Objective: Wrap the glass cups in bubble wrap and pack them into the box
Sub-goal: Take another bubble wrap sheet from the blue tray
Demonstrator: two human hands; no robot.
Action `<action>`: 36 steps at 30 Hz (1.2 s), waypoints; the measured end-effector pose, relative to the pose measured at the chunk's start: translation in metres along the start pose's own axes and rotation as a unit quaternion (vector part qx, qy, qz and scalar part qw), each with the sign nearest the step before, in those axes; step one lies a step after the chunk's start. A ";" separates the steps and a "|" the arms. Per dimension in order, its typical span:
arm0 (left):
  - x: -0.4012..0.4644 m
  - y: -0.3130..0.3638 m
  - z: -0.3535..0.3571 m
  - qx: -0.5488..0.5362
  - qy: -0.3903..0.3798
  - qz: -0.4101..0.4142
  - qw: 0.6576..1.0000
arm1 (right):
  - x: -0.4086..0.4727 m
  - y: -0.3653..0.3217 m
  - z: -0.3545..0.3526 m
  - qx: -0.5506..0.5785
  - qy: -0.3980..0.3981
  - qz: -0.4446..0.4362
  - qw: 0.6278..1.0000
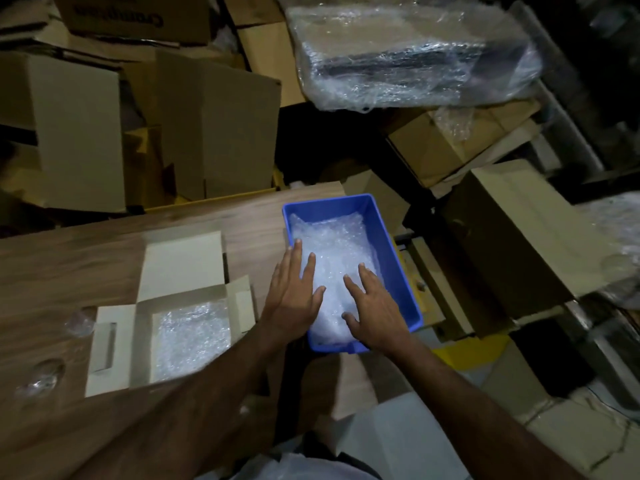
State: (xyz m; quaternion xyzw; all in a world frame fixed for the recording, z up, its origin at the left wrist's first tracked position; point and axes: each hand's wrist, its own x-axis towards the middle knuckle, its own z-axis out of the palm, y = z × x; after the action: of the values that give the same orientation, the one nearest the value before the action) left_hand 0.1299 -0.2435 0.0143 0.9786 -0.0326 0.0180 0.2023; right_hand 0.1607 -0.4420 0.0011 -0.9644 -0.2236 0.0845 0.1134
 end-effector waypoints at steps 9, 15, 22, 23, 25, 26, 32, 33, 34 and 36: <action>0.016 0.008 0.011 0.020 -0.063 -0.079 0.995 | 0.040 0.029 0.019 -0.071 -0.182 -0.034 0.980; 0.018 0.011 0.011 0.002 -0.079 -0.100 0.992 | 0.048 0.031 0.016 -0.055 -0.127 -0.061 0.988; 0.018 0.011 0.008 -0.003 -0.085 -0.103 0.991 | 0.034 0.038 0.009 0.065 -0.075 -0.050 0.994; 0.018 0.011 0.008 -0.005 -0.086 -0.103 0.991 | 0.032 0.038 0.009 0.075 -0.074 -0.048 0.993; 0.017 0.011 0.007 -0.009 -0.086 -0.103 0.991 | 0.029 0.039 0.007 0.094 -0.068 -0.034 0.993; 0.017 0.010 0.007 -0.012 -0.087 -0.102 0.991 | 0.029 0.039 0.006 0.103 -0.065 -0.024 0.992; 0.017 0.006 0.008 -0.021 -0.091 -0.090 0.992 | 0.028 0.036 -0.002 0.138 -0.018 0.014 0.990; 0.016 0.004 0.008 -0.023 -0.093 -0.089 0.991 | 0.027 0.036 -0.004 0.145 -0.008 0.018 0.989; 0.017 0.003 0.008 -0.024 -0.097 -0.089 0.991 | 0.026 0.035 -0.005 0.153 0.001 0.021 0.988; 0.018 0.001 0.006 -0.023 -0.101 -0.089 0.991 | 0.024 0.034 -0.008 0.169 0.027 0.021 0.985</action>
State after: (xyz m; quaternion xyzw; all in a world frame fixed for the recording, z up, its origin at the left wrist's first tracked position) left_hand 0.1474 -0.2483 0.0099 0.9695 0.0340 -0.0997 0.2211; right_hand 0.1981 -0.4626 -0.0031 -0.9378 -0.1827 0.0972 0.2789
